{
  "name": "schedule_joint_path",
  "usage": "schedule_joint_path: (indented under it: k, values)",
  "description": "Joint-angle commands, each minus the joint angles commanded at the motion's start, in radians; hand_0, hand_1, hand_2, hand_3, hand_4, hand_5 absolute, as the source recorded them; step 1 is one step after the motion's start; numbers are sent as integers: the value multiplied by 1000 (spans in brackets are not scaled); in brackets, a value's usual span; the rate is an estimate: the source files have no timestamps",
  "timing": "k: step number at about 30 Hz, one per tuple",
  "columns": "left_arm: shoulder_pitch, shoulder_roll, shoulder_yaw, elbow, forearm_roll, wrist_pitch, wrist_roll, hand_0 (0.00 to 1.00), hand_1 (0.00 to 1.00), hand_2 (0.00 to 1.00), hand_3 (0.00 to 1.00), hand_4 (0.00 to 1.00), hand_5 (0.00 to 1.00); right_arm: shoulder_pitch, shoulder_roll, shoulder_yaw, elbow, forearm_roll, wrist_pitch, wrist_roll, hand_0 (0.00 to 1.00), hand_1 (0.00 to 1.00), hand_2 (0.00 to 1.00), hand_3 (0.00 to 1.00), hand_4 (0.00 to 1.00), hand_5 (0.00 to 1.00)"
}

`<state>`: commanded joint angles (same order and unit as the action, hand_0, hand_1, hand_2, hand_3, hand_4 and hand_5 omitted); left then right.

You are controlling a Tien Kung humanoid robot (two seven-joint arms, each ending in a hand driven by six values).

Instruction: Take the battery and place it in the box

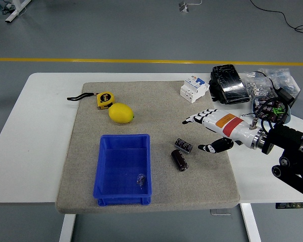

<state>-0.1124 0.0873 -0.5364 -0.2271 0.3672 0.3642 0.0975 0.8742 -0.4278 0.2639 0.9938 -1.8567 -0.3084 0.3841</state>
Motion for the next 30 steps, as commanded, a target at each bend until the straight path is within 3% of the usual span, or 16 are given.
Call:
schedule_joint_path:
  k: [9, 16, 30]
  values:
    - [-2, 0, -6, -1, 14, 0, 5, 645, 592, 682, 628, 728, 591, 49, 60, -52, -63, -282, 1, 1, 790, 760, 807, 854, 765, 14]
    - [-6, 2, -7, -2, 18, 0, 4, 644, 588, 679, 630, 729, 589, 88, 92, -88, -123, -301, 13, -4, 799, 766, 809, 864, 758, 2]
    - [-10, 6, -16, -2, 31, 2, 6, 632, 577, 675, 629, 729, 588, 117, 130, -117, -148, -286, 51, -14, 784, 769, 814, 911, 752, 2]
